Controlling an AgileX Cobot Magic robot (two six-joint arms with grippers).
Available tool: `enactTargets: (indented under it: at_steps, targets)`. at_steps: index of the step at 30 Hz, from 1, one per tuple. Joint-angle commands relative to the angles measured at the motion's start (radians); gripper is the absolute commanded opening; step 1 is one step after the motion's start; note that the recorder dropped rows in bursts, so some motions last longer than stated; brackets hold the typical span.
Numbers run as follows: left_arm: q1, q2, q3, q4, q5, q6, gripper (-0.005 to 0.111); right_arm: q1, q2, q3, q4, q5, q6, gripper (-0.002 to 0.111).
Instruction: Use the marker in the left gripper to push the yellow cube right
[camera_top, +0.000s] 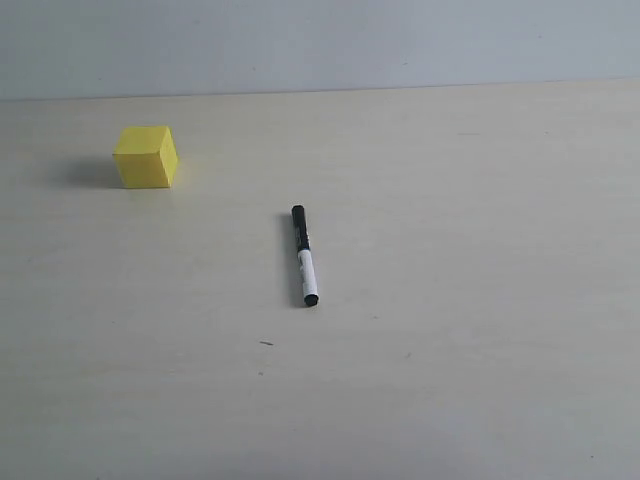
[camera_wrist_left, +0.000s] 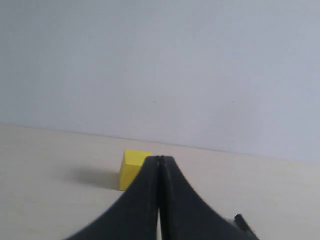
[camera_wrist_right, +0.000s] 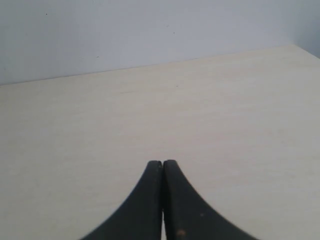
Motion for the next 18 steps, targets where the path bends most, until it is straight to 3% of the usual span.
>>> enactTargets:
  at_steps: [1, 12, 18]
  targets:
    - [-0.005, -0.006, 0.001, -0.008, -0.029, -0.131, 0.000, -0.004, -0.006, 0.004, 0.000, -0.002, 0.000, 0.000]
    - [-0.005, -0.006, 0.001, 0.004, -0.116, -0.174, 0.000, -0.004, -0.006, 0.004, 0.000, -0.002, 0.000, 0.000]
    - [-0.005, -0.006, 0.001, 0.004, -0.246, -0.174, 0.000, -0.004, -0.006, 0.004, -0.002, -0.004, 0.000, 0.000]
